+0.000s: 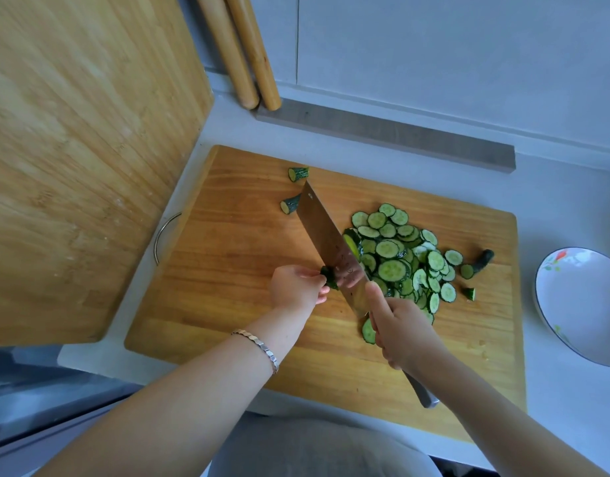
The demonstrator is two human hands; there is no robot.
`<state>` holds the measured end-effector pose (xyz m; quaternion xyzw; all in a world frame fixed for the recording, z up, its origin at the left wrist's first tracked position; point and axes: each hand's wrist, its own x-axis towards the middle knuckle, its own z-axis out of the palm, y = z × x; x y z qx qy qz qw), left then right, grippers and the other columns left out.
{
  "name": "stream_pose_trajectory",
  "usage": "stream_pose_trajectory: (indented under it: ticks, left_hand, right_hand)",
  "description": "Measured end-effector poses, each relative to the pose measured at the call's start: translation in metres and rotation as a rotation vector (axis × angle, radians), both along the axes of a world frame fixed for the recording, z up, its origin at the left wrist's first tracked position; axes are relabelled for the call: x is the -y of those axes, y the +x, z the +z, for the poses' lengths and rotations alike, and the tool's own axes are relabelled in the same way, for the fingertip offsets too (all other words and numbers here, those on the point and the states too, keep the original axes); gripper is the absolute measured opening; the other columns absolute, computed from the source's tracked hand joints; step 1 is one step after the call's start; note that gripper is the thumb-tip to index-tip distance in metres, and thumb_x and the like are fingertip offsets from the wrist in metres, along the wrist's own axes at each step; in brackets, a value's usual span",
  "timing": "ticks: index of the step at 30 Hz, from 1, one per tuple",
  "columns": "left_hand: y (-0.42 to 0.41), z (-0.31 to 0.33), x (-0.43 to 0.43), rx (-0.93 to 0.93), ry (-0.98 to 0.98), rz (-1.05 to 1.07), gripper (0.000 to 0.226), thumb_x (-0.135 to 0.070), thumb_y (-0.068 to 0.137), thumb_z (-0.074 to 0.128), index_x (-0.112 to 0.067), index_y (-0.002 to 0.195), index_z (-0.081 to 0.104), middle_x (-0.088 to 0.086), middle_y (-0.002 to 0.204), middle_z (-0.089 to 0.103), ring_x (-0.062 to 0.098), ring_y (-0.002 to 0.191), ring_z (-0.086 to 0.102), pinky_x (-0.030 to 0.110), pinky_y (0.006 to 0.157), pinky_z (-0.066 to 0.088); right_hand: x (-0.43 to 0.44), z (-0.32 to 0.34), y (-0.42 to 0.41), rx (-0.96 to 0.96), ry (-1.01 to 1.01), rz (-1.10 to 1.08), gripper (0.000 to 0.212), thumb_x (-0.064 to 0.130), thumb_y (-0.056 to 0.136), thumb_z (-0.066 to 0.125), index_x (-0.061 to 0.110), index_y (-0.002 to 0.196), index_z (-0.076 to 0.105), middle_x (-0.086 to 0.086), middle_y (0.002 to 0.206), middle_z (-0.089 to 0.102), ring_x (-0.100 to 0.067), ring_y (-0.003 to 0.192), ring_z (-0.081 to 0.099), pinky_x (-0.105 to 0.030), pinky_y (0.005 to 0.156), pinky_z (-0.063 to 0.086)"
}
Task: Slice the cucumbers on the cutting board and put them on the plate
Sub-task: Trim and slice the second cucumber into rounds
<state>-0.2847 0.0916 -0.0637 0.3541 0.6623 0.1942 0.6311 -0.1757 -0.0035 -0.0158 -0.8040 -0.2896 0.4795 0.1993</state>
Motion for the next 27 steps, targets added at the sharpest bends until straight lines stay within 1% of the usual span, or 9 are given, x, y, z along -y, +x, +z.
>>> stream_pose_trajectory:
  ticks: [3,7,10,15,17,19,22,24,27]
  left_hand:
    - [0.000,0.000,0.000,-0.015,0.018,-0.019,0.005,0.005,0.081,0.064,0.001,0.085,0.065,0.015,0.078,0.066,0.023,0.071,0.069,0.033,0.061,0.058]
    - [0.000,0.000,0.000,-0.021,0.038,-0.034,0.011,0.006,0.081,0.063,-0.004,0.077,0.064,0.009,0.071,0.065,0.025,0.071,0.069,0.035,0.063,0.058]
    - [-0.001,-0.001,0.000,-0.033,0.059,-0.065,0.012,0.006,0.082,0.063,-0.004,0.076,0.065,0.010,0.071,0.066,0.024,0.070,0.069,0.037,0.065,0.058]
    - [-0.002,-0.002,0.001,-0.051,0.077,-0.076,0.006,0.005,0.082,0.062,0.000,0.081,0.065,0.017,0.075,0.067,0.027,0.072,0.068,0.037,0.068,0.058]
    - [-0.002,-0.003,0.001,-0.049,0.077,-0.064,0.006,0.005,0.082,0.063,0.000,0.080,0.066,0.016,0.073,0.067,0.028,0.073,0.068,0.036,0.068,0.058]
    - [-0.001,-0.004,0.001,-0.045,0.076,-0.066,0.004,0.004,0.081,0.064,0.002,0.082,0.067,0.014,0.070,0.067,0.027,0.072,0.068,0.037,0.069,0.058]
    - [0.000,-0.004,0.002,-0.047,0.081,-0.084,0.011,0.001,0.082,0.064,-0.005,0.074,0.066,0.011,0.069,0.068,0.027,0.070,0.069,0.040,0.070,0.057]
    - [-0.001,-0.004,0.003,-0.046,0.086,-0.087,0.017,-0.001,0.083,0.064,-0.010,0.069,0.064,0.009,0.068,0.068,0.027,0.070,0.069,0.042,0.071,0.057]
    - [-0.002,-0.004,0.003,-0.051,0.101,-0.096,0.019,0.000,0.083,0.064,-0.013,0.068,0.064,0.007,0.068,0.068,0.025,0.069,0.069,0.045,0.071,0.057]
  right_hand:
    - [-0.001,-0.001,-0.002,0.019,-0.004,0.015,0.055,0.059,0.092,0.031,0.013,0.062,0.037,0.002,0.047,0.033,-0.017,0.043,0.030,-0.027,0.049,0.029]
    - [-0.002,-0.005,-0.004,0.026,-0.027,0.028,0.055,0.064,0.088,0.029,0.013,0.069,0.037,-0.004,0.057,0.033,-0.019,0.052,0.031,-0.031,0.055,0.029]
    - [-0.007,-0.011,-0.006,0.034,-0.053,0.044,0.055,0.062,0.090,0.026,0.013,0.066,0.033,-0.004,0.055,0.032,-0.019,0.050,0.031,-0.031,0.055,0.029]
    - [-0.010,-0.026,-0.015,0.021,-0.041,-0.006,0.053,0.060,0.092,0.029,0.013,0.067,0.035,-0.002,0.054,0.033,-0.017,0.046,0.028,-0.029,0.050,0.028]
    - [-0.007,-0.028,-0.016,-0.011,-0.014,-0.046,0.055,0.060,0.092,0.029,0.013,0.065,0.035,-0.002,0.053,0.033,-0.017,0.046,0.029,-0.029,0.050,0.028]
    - [-0.004,-0.025,-0.012,-0.082,-0.002,-0.120,0.056,0.059,0.092,0.030,0.013,0.062,0.035,0.001,0.047,0.033,-0.015,0.040,0.028,-0.025,0.045,0.028]
    - [0.002,-0.015,-0.005,-0.152,0.002,-0.179,0.055,0.055,0.094,0.031,0.014,0.058,0.035,0.007,0.039,0.030,-0.012,0.034,0.026,-0.020,0.040,0.025]
    - [0.005,-0.010,-0.001,-0.155,0.000,-0.176,0.054,0.055,0.094,0.032,0.014,0.059,0.035,0.006,0.040,0.029,-0.012,0.034,0.025,-0.019,0.040,0.024]
    - [0.008,-0.004,0.001,-0.147,-0.007,-0.155,0.053,0.055,0.093,0.034,0.013,0.061,0.036,0.005,0.042,0.029,-0.012,0.034,0.026,-0.018,0.039,0.024]
